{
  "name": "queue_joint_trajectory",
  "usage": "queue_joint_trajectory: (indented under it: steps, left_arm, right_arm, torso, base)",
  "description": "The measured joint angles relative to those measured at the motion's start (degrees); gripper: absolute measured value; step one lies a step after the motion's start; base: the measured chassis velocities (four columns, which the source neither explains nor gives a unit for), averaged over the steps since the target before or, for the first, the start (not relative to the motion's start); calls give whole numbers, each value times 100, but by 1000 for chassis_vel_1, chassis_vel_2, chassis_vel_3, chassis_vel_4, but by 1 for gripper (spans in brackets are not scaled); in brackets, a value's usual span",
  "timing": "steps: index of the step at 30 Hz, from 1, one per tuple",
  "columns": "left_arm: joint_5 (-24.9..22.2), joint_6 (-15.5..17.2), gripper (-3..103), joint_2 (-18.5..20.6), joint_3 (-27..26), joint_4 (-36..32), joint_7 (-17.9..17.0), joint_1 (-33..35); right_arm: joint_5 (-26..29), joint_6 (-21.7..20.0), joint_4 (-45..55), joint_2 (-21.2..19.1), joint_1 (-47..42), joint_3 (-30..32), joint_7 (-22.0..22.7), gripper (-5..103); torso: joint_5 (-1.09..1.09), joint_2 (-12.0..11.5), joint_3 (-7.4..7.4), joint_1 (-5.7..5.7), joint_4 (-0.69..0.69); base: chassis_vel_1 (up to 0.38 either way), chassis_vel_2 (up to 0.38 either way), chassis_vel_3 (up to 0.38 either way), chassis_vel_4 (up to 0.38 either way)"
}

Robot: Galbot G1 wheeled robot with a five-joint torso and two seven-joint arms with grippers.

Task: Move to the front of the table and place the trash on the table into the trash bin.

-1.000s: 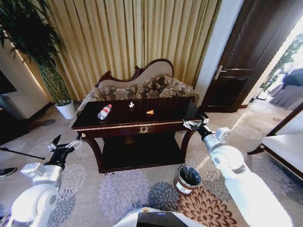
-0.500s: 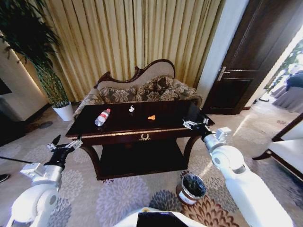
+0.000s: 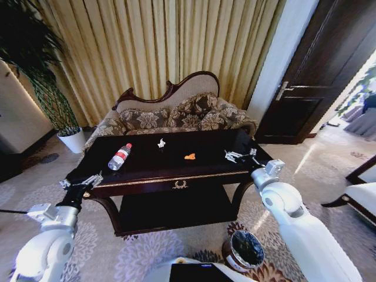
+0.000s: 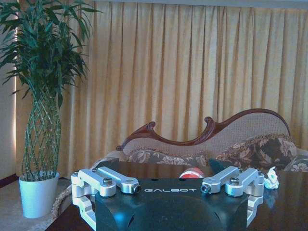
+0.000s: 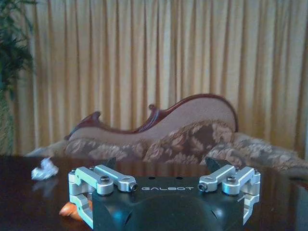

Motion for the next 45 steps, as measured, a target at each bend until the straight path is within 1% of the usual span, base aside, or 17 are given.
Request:
queue_joint_trajectory:
  steps: [4, 5, 8, 10, 12, 13, 14, 16, 17, 20, 21, 22, 23, 25, 27, 35, 45]
  left_arm:
    - [79, -9, 100, -95, -26, -66, 6, 104]
    - [79, -9, 100, -95, -26, -66, 6, 104]
    - [206, -46, 100, -224, -87, -114, 7, 248]
    - [230, -64, 100, -245, -95, -122, 8, 271]
    - [312, -98, 100, -324, -114, -150, 7, 336]
    - [365, -107, 100, -384, -118, -175, 9, 372]
    - [365, -107, 100, -384, -118, -175, 9, 372]
    - [459, -111, 100, -483, -120, -208, 8, 413]
    - [459, -111, 100, -483, -120, -208, 8, 413]
    - [579, -112, 100, -624, -112, -257, 7, 465]
    - [579, -112, 100, -624, -112, -257, 7, 465]
    - [631, -114, 100, -685, -112, -277, 6, 497]
    - [747, -141, 100, -840, -144, -321, 5, 590]
    - [775, -154, 100, -893, -170, -338, 5, 628]
    - [819, -173, 100, -1003, -237, -385, 5, 694]
    - [923, -192, 100, -1202, -321, -480, 8, 788]
    - [1009, -223, 100, -1346, -331, -500, 17, 824]
  right_arm:
    - [-23, -51, -261, -177, 326, -430, 0, 100]
    - [-23, -51, -261, -177, 326, -430, 0, 100]
    - [-13, -133, -679, -241, 980, -932, 0, 100]
    - [-1, -171, -717, -248, 1068, -987, 0, 100]
    - [130, -437, -832, -326, 1418, -1225, 0, 100]
    - [234, -664, -871, -402, 1642, -1368, 0, 100]
    - [234, -664, -871, -402, 1642, -1368, 0, 100]
    - [463, -1074, -917, -556, 2038, -1663, 1, 100]
    - [463, -1074, -917, -556, 2038, -1663, 1, 100]
    - [852, -1569, -957, -709, 2640, -2136, 0, 100]
    - [852, -1569, -957, -709, 2640, -2136, 0, 100]
    - [933, -1677, -1020, -725, 2886, -2364, 0, 100]
    - [977, -1763, -1269, -635, 3387, -2874, 0, 100]
    - [970, -1780, -1365, -565, 3528, -3019, 1, 100]
    - [932, -1786, -1585, -379, 3737, -3284, 0, 100]
    - [668, -1704, -2158, -28, 3863, -3714, 1, 100]
    - [574, -1603, -2471, 70, 3865, -3824, 1, 100]
  torso:
    - [-1, -1, 1, 2, 0]
    - [-1, -1, 1, 2, 0]
    - [2, -5, 4, 8, 2]
    - [1, -5, 4, 8, 2]
    - [1, -5, 4, 7, 2]
    - [0, -4, 3, 6, 2]
    - [0, -4, 3, 6, 2]
    - [-1, -4, 3, 5, 0]
    - [-1, -4, 3, 5, 0]
    - [-1, -4, 3, 6, 0]
    - [-1, -4, 3, 6, 0]
    - [-1, -4, 3, 6, 0]
    - [-1, -4, 3, 6, 1]
    - [0, -4, 3, 6, 1]
    - [0, -4, 3, 6, 2]
    - [0, -4, 3, 6, 1]
    - [0, -4, 3, 6, 0]
  base:
    - [9, -13, -12, 11]
    - [0, 0, 0, 0]
    - [0, 0, 0, 0]
    - [0, 0, 0, 0]
    - [0, 0, 0, 0]
    - [0, 0, 0, 0]
    - [0, 0, 0, 0]
    - [0, 0, 0, 0]
    - [0, 0, 0, 0]
    - [0, 0, 0, 0]
    - [0, 0, 0, 0]
    - [0, 0, 0, 0]
    - [0, 0, 0, 0]
    - [0, 0, 0, 0]
    - [0, 0, 0, 0]
    - [0, 0, 0, 0]
    - [0, 0, 0, 0]
